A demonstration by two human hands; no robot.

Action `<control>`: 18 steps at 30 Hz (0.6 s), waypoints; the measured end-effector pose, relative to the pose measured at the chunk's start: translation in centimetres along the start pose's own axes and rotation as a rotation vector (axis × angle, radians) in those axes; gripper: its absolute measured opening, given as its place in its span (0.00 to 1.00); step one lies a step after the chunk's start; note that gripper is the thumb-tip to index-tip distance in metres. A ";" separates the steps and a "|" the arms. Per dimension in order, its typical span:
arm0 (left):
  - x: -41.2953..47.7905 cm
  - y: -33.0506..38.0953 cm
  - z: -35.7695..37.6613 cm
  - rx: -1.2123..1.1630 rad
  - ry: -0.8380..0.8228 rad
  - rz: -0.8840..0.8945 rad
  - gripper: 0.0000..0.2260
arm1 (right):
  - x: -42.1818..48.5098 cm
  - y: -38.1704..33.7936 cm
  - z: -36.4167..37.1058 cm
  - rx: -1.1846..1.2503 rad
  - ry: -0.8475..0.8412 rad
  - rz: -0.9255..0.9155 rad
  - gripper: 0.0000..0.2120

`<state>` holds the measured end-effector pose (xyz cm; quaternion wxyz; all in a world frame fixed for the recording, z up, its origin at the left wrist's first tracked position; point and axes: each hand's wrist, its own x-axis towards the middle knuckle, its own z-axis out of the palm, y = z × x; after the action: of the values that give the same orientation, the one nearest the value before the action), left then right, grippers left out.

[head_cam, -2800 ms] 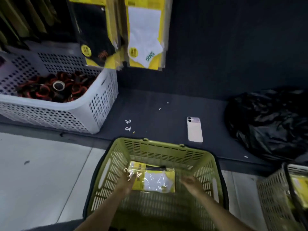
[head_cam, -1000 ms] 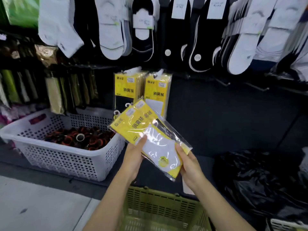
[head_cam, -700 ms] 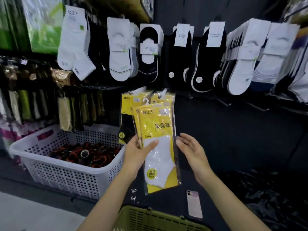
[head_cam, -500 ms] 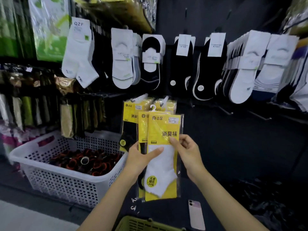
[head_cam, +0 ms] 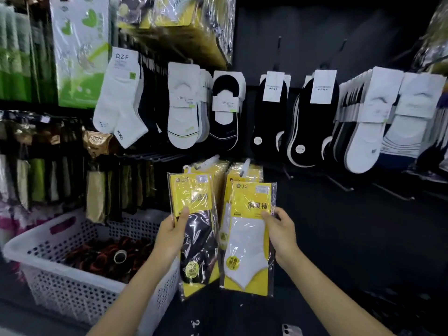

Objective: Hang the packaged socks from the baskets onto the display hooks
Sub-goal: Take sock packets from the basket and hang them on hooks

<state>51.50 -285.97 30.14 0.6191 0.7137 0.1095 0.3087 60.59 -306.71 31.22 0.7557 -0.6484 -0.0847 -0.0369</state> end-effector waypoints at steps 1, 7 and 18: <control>0.5 0.0 -0.4 0.010 0.003 0.012 0.19 | 0.8 -0.1 0.3 -0.006 0.016 -0.013 0.02; 2.2 -0.2 -1.9 0.042 -0.029 0.020 0.14 | 4.2 1.0 2.3 -0.078 0.033 -0.014 0.01; 2.2 -0.7 -0.8 -0.007 -0.070 0.044 0.14 | 7.0 4.0 1.7 -0.057 0.269 0.236 0.10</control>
<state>52.87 -283.97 30.21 0.6180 0.7242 0.0710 0.2977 67.98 -304.00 28.79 0.7405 -0.6643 0.0950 -0.0367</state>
